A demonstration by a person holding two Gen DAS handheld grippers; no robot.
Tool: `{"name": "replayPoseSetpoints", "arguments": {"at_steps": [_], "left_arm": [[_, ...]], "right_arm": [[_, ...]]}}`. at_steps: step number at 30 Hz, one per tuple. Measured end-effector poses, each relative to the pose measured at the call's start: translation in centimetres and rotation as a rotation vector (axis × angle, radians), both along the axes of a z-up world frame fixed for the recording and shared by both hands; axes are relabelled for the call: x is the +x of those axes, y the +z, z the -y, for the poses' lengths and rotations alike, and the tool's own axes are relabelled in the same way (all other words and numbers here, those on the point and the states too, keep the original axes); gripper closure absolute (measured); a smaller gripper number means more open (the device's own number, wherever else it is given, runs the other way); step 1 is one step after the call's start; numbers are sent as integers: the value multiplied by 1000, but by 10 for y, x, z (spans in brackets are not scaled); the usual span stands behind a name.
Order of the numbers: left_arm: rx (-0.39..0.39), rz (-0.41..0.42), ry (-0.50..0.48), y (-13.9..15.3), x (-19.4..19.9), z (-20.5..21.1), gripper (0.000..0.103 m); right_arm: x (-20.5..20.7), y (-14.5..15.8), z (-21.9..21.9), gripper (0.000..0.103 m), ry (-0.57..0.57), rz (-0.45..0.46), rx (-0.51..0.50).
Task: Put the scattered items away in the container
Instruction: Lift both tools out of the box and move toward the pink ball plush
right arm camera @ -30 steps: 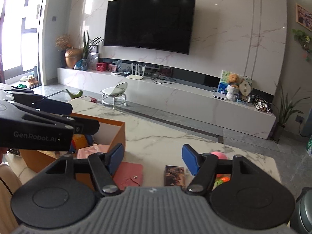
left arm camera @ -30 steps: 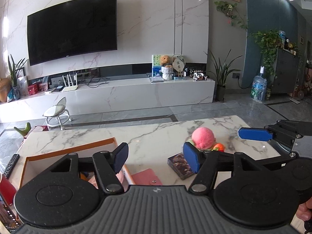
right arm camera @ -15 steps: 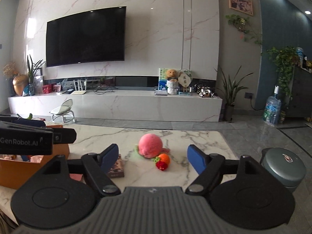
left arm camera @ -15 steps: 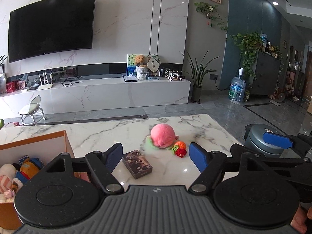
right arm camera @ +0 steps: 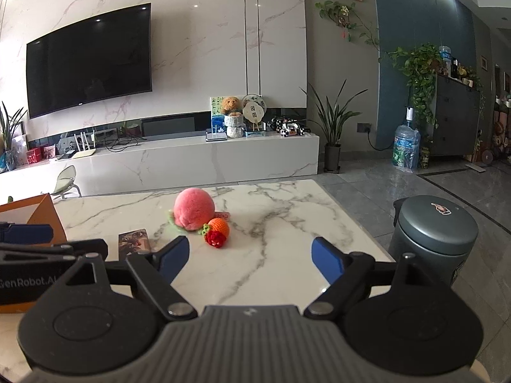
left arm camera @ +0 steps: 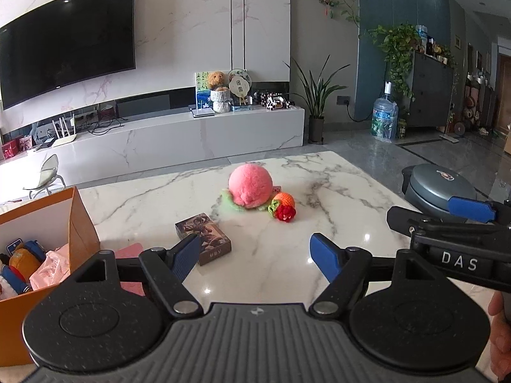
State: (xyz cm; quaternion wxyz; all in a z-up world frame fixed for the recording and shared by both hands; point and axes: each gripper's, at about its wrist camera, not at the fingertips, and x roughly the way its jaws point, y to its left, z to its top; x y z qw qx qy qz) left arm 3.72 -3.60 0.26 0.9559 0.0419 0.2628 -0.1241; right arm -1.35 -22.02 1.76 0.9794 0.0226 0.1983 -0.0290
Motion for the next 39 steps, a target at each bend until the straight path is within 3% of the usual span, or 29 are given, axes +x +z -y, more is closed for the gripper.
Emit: {"name": "replayPoseSetpoints", "arguments": {"at_steps": [19,30,39], "left_arm": [[54,-110,31,-35,53,7,14],[37,-159,98,-46,117,2,14],[35,-183,64,-49,168,10,14]], "right_arm": [[52,-47,-4,15,-6,-106,-12],[104,-60,-8,15,47,-175,10],[159,-67,-15,16,103,-193,-24]]}}
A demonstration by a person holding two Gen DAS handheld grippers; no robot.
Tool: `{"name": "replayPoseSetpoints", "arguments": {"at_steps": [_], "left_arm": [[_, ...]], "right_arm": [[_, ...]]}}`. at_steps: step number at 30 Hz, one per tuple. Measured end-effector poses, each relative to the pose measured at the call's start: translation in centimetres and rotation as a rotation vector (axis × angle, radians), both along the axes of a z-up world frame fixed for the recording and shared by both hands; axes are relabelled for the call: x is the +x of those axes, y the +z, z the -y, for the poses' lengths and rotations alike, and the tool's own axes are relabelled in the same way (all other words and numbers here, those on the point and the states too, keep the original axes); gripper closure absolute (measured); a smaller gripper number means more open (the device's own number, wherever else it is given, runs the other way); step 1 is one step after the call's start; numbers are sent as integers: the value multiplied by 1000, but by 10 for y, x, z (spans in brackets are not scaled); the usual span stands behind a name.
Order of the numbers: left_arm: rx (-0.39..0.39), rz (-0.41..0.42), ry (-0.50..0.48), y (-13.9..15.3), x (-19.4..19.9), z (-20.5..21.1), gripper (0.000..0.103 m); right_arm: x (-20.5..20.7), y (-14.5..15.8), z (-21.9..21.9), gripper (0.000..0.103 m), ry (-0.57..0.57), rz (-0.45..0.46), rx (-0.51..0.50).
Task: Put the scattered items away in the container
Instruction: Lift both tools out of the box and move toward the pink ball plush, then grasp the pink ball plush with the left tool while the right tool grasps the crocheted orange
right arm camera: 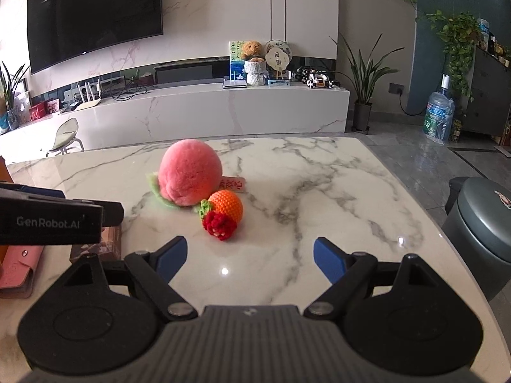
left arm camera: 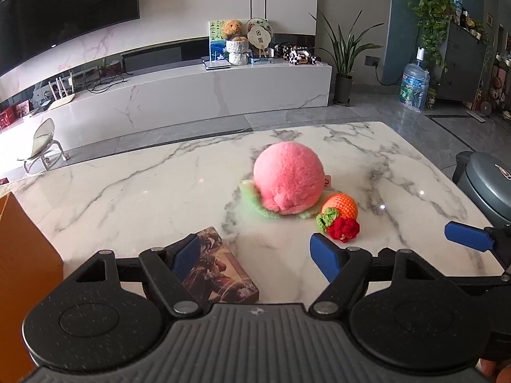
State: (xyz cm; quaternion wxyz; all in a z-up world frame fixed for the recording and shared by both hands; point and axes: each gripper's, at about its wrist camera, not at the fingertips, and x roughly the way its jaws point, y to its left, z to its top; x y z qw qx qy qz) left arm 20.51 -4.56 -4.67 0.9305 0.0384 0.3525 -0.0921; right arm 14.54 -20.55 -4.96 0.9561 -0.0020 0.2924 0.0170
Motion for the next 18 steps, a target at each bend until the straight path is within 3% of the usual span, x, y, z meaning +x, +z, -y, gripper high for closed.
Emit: {"name": "replayPoseSetpoints", "arguments": {"at_steps": [6,10,18], "left_arm": [[-15,-20,14,-5,29,2,14],[-52,-34,24,-6,47,2,14],[-22,-40,-25,-13,71,22,14]], "right_arm": [[40,-10,-5,27,57,-4,-32],[61,-17,-8,27,110,-9,-33],[87,-33,-16,34,158,-32,-41]]}}
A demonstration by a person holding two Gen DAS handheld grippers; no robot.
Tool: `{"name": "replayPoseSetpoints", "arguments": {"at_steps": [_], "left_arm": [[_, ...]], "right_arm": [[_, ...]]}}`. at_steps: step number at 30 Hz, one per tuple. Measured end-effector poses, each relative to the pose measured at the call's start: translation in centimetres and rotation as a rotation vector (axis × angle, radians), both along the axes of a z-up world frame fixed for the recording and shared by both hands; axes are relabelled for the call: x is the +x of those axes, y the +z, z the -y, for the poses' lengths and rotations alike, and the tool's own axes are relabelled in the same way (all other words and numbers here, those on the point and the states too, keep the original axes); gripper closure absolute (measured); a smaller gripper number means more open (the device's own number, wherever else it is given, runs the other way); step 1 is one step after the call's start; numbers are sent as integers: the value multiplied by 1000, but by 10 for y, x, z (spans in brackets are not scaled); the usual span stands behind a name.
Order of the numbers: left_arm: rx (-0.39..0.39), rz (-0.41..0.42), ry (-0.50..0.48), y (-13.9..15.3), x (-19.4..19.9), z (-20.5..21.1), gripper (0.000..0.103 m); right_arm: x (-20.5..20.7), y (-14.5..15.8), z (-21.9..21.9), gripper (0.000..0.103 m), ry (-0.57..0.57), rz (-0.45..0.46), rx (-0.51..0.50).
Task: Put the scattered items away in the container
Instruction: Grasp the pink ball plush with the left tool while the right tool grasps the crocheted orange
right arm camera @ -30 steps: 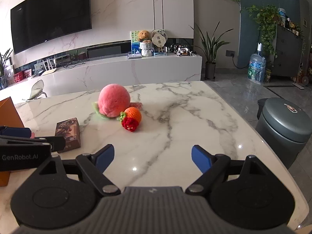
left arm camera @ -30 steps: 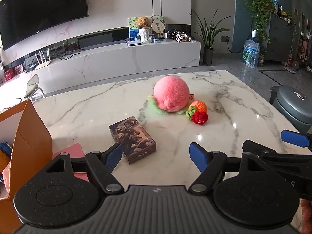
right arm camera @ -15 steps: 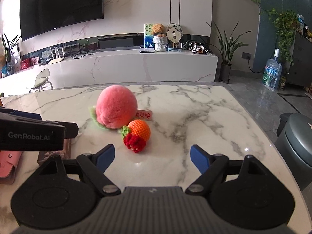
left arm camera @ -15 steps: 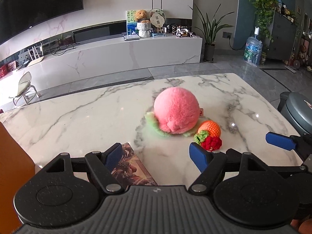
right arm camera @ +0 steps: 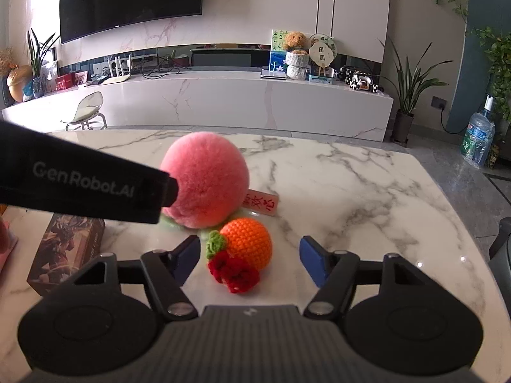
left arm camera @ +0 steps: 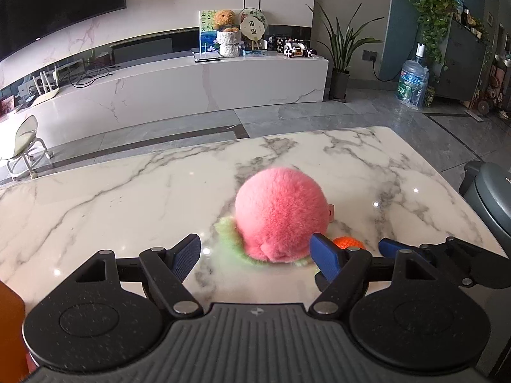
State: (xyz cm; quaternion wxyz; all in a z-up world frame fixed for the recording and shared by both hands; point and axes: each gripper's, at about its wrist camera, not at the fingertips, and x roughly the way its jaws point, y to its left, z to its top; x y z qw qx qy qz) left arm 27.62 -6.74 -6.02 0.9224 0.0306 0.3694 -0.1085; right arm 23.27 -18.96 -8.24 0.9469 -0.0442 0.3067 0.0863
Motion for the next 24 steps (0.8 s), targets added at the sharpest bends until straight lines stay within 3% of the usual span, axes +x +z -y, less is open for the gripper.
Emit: {"name": "replayPoseSetpoints", "arguments": {"at_steps": [5,7,16,24], "left_arm": [[-1,-6,-24,-5,14,10,14],[-5,-5,-37,-5,19,15,14],[8,-12,-74,-13,44,34,14],[17,-77,-41,-35,61,33,17]], "right_arm": [[10,-9,0,44,10,-29,25],[13,-11,1,52,16,-35,36],[17,-11,12,53,-19,-34,32],[16,-12,14,53,-13,-28,40]]}}
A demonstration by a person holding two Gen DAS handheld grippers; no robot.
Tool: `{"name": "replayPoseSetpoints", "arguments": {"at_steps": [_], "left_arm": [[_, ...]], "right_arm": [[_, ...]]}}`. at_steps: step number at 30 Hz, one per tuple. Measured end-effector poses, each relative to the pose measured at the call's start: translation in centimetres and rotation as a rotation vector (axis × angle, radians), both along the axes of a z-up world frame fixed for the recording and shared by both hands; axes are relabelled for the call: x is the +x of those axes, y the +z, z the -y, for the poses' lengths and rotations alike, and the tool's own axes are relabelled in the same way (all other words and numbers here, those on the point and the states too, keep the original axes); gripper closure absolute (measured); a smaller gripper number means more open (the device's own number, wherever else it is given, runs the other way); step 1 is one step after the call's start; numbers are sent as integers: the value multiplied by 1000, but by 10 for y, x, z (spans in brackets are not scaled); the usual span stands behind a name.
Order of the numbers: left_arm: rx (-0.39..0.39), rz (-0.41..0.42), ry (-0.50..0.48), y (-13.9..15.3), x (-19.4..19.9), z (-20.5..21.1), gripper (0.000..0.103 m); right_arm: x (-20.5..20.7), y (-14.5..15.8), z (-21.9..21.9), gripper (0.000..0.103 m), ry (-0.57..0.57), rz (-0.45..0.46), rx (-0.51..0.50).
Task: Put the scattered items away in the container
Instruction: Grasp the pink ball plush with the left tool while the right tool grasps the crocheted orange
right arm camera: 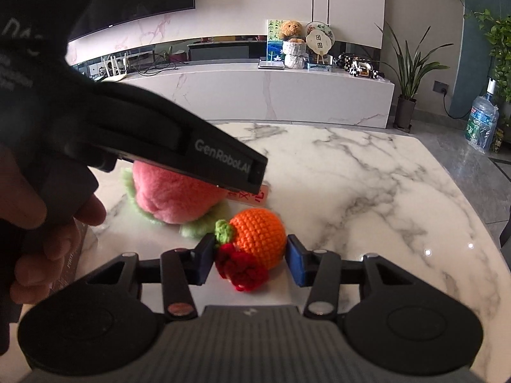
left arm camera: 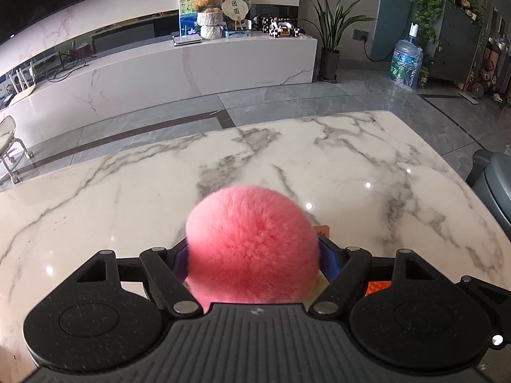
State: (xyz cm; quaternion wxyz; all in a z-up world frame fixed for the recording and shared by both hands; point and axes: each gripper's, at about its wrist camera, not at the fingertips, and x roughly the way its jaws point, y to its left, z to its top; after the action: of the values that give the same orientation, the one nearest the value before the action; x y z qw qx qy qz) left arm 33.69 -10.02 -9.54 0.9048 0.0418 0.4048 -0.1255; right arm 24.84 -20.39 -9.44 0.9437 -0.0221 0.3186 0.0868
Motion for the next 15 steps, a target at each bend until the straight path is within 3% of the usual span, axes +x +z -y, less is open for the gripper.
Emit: {"name": "replayPoseSetpoints", "arguments": {"at_steps": [2,7,15], "left_arm": [[-10,-25,14,-5,2,-4,32],[-39,-24,29,-9,0,-14,48],[-31,10,15,3,-12,-18,53]], "right_arm": [[0,0,0,53,0,2,1],[0,-1,0,53,-1,6,2],[-3,0,-3,54,-8,10,-2]]}}
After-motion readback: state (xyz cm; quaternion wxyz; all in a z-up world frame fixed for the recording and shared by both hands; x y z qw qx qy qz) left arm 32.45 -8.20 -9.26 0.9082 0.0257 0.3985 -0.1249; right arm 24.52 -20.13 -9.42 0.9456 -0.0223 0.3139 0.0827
